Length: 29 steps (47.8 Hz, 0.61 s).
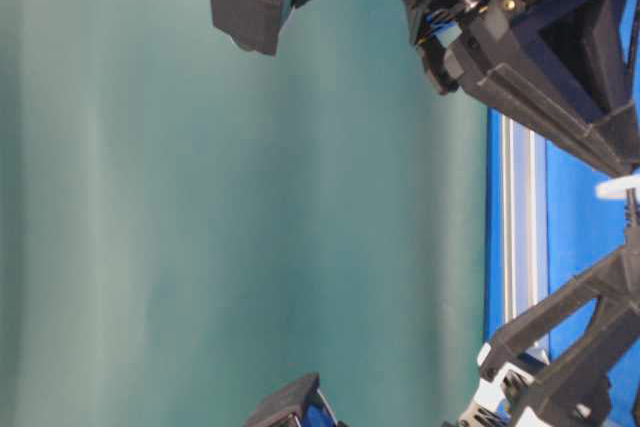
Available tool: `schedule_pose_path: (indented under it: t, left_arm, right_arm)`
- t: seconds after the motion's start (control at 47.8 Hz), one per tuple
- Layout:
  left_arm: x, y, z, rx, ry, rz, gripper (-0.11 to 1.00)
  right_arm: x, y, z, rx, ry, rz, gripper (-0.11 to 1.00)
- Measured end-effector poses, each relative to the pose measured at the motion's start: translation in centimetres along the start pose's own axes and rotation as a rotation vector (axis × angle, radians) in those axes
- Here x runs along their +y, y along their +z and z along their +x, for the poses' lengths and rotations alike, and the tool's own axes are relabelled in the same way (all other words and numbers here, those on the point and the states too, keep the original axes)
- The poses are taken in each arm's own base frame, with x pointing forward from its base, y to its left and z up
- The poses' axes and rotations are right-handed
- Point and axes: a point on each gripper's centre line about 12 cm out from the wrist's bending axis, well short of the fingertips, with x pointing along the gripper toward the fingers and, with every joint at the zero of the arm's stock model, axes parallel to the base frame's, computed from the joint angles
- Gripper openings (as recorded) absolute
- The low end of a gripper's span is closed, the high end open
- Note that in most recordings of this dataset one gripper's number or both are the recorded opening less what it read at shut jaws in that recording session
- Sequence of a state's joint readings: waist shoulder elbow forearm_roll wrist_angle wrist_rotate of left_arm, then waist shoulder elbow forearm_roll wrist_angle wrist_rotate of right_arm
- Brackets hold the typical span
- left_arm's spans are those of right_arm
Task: Insert the wire through the string loop located in the center.
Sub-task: 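Close the left gripper on the plug and open the right gripper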
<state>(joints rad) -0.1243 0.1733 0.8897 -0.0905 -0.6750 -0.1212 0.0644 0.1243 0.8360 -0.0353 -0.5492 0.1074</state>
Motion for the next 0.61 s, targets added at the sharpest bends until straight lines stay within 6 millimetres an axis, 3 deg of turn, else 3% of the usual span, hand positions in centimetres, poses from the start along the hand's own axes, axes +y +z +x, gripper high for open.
schedule_pose_path:
  t: [0.46, 0.544, 0.607]
  left_arm:
    - [-0.04, 0.16, 0.04, -0.004, -0.002, 0.001, 0.86]
    - [-0.04, 0.16, 0.04, -0.004, -0.002, -0.002, 0.82]
    - [-0.03, 0.1, 0.01, -0.003, -0.002, -0.001, 0.72]
  right_arm:
    - [0.0, 0.0, 0.0, 0.0, 0.0, 0.0, -0.01]
    - [-0.06, 0.0, 0.0, 0.0, -0.001, 0.001, -0.01]
    - [0.0, -0.05, 0.02, 0.002, 0.0, 0.0, -0.01]
